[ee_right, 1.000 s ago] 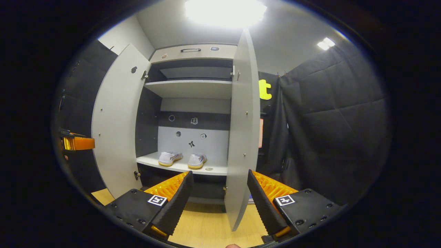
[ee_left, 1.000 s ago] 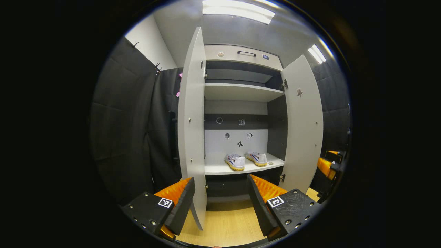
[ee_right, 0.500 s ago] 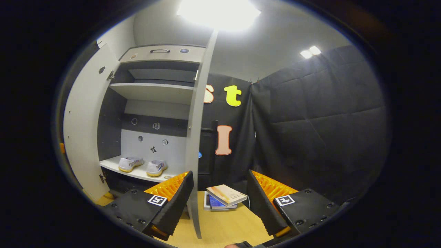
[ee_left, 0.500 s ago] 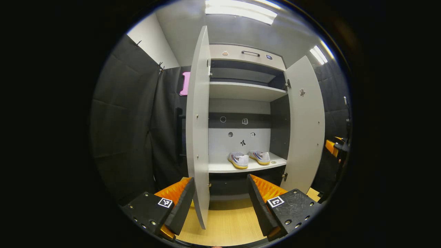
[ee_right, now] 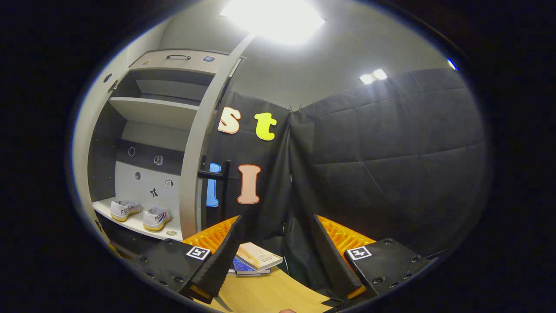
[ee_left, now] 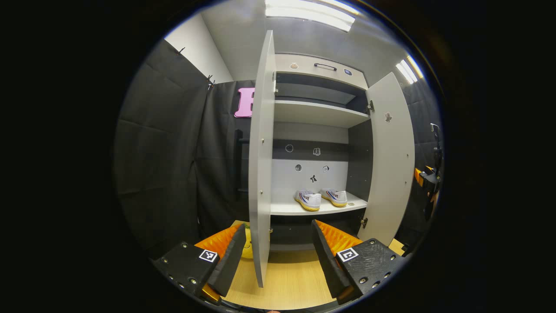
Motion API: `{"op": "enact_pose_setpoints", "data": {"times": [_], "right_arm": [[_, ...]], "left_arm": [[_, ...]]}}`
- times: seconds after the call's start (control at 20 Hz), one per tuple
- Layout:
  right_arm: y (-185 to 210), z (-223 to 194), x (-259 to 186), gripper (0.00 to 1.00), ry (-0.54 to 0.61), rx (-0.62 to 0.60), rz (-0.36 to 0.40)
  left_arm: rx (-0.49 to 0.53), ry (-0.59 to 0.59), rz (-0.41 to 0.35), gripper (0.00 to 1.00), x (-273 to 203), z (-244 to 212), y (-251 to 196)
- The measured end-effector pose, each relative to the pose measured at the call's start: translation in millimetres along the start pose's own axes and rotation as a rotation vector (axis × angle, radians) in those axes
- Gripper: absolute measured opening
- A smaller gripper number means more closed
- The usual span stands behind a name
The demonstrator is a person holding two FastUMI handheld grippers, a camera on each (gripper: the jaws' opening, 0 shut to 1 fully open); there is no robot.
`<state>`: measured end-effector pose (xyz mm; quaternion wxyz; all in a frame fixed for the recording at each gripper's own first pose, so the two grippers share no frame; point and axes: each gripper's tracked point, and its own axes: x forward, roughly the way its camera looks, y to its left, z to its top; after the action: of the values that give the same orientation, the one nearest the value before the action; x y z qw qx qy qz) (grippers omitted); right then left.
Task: Grab one shoe with the right hand and put it into the shoe cabinet, grab the other shoe with the left hand and put it into the shoe cabinet; then close the right door with the right hand and the left door with the left hand.
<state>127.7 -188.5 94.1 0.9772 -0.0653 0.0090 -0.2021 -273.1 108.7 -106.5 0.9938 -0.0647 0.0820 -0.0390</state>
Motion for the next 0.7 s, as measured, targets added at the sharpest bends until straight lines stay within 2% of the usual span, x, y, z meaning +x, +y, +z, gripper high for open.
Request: {"op": "enact_pose_setpoints", "data": {"times": [0.15,0.3,0.35,0.4,0.45,0.5,0.55,0.6,0.7], "right_arm": [[5.3,-7.4,7.9,0.98,0.027,0.014,-0.008],[13.9,-8.3,8.6,0.92,0.040,0.027,0.009],[16.3,-8.5,5.8,0.95,0.042,0.032,0.028],[18.3,-6.7,4.8,0.89,0.041,0.043,0.042],[19.6,-8.3,4.5,0.89,0.044,0.042,0.050],[21.5,-6.8,3.7,0.93,0.042,0.041,0.055],[25.2,-6.9,2.0,0.89,0.044,0.037,0.062],[29.1,-5.3,0.2,0.93,0.040,0.037,0.069],[39.3,-3.2,-5.8,0.93,0.038,0.037,0.096]], "left_arm": [[0.004,0.002,0.013,0.80,-2.4,-0.4,4.7],[0.004,0.002,0.026,0.80,-5.2,-0.9,11.3],[0.002,0.002,0.030,0.80,-5.1,-1.4,12.5],[0.001,0.000,0.032,0.80,-4.9,-1.0,14.2],[0.000,-0.001,0.036,0.80,-5.8,-1.1,16.0],[-0.003,-0.003,0.041,0.80,-5.5,-1.4,17.6],[-0.008,-0.002,0.043,0.80,-4.8,-2.3,18.3],[-0.014,0.000,0.043,0.80,-4.4,-3.4,18.9],[-0.017,0.003,0.044,0.80,-4.4,-5.3,20.3]]}}
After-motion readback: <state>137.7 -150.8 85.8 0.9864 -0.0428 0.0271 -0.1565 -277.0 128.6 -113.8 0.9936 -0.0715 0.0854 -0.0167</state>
